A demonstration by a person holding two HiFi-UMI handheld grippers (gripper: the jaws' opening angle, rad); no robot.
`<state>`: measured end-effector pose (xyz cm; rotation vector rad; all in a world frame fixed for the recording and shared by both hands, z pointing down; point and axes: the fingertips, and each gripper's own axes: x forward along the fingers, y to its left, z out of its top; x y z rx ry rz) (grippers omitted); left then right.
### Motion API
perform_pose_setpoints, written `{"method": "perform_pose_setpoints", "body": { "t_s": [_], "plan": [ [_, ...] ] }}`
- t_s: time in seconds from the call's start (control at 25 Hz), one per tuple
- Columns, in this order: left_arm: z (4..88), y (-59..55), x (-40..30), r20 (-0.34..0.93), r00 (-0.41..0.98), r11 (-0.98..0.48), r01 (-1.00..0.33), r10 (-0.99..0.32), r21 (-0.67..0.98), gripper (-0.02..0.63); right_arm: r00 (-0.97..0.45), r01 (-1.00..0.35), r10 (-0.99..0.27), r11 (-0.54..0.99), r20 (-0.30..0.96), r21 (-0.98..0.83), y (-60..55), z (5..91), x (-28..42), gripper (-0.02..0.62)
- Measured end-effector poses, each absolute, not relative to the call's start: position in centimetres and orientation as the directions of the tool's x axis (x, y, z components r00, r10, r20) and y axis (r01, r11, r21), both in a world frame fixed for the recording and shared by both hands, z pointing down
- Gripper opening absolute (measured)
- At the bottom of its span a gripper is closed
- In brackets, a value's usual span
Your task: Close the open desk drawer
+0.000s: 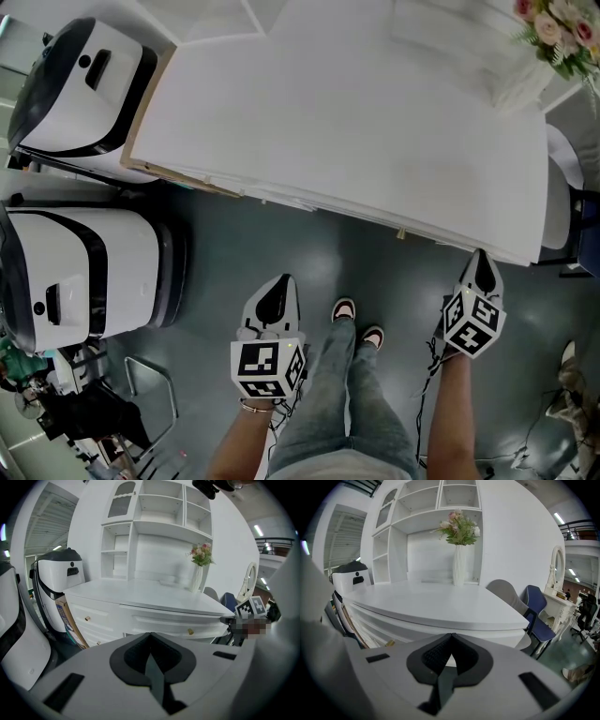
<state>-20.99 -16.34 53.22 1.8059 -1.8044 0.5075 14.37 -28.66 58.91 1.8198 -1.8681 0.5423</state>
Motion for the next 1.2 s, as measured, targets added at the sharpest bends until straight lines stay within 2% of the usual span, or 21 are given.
{"method": "perform_pose_setpoints", "body": {
  "t_s": [0.72,1.2],
  "plan": [
    [51.4,-15.7,-20.8,0.583,0.038,0.023,-0.995,-0.811,0.096,0.018,-0.041,-0.997,-0.799,0.071,0.600,0.027,-27.7,57.7,13.7,0.008],
    [45.0,-17.2,-17.9,0.455,0.084,-0.046,-0.994,-0.887,0.094,0.018,-0.120,-0.991,-0.874,0.134,0.470,-0.004,-24.5,47.6,13.2,0.008]
  ]
}}
